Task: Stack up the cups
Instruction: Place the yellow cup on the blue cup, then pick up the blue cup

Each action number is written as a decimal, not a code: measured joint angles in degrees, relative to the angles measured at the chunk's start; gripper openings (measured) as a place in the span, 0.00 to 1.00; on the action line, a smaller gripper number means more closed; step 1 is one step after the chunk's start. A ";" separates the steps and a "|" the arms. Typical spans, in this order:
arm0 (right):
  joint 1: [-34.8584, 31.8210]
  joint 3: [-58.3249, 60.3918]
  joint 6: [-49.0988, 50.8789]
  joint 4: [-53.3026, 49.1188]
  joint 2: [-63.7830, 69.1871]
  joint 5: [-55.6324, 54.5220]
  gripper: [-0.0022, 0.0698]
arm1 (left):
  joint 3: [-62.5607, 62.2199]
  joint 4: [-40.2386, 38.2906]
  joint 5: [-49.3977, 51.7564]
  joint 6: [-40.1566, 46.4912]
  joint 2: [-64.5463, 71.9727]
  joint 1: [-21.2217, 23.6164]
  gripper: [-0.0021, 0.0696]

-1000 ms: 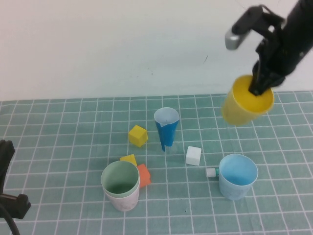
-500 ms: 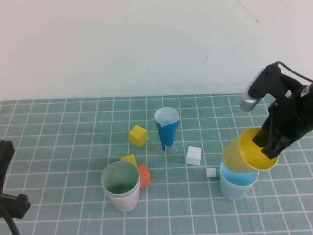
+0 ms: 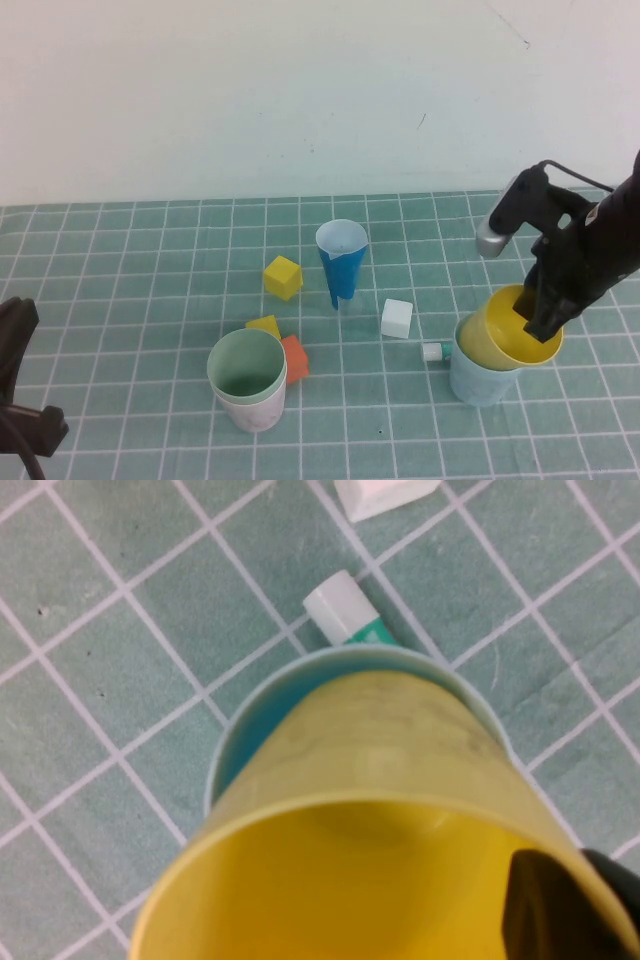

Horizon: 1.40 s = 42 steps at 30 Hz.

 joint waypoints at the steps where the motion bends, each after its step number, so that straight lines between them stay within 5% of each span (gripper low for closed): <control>1: 0.00 0.00 0.00 0.00 0.10 -0.10 0.06 | 0.00 0.00 0.00 0.00 0.00 0.00 0.03; 8: 0.00 0.00 -0.97 2.01 0.94 -0.05 0.08 | 0.00 0.00 0.16 0.00 0.00 0.00 0.03; 18: 0.00 0.00 -1.09 5.63 1.16 -0.96 0.43 | 0.00 0.00 0.25 0.00 0.00 0.00 0.03; 26: 0.00 0.00 -0.62 7.05 4.36 -3.02 0.48 | 0.00 0.10 0.38 0.00 0.00 0.00 0.03; 32: 0.00 0.00 -0.28 7.54 8.88 -3.38 0.42 | 0.00 0.10 0.71 0.00 0.00 0.00 0.03; 37: 0.00 -1.17 -0.28 7.60 9.28 -1.58 0.11 | 0.00 0.10 0.71 0.00 0.00 0.00 0.03; 42: 0.00 -7.66 0.67 7.91 7.52 4.72 0.09 | 0.00 0.10 0.94 0.00 0.00 0.00 0.03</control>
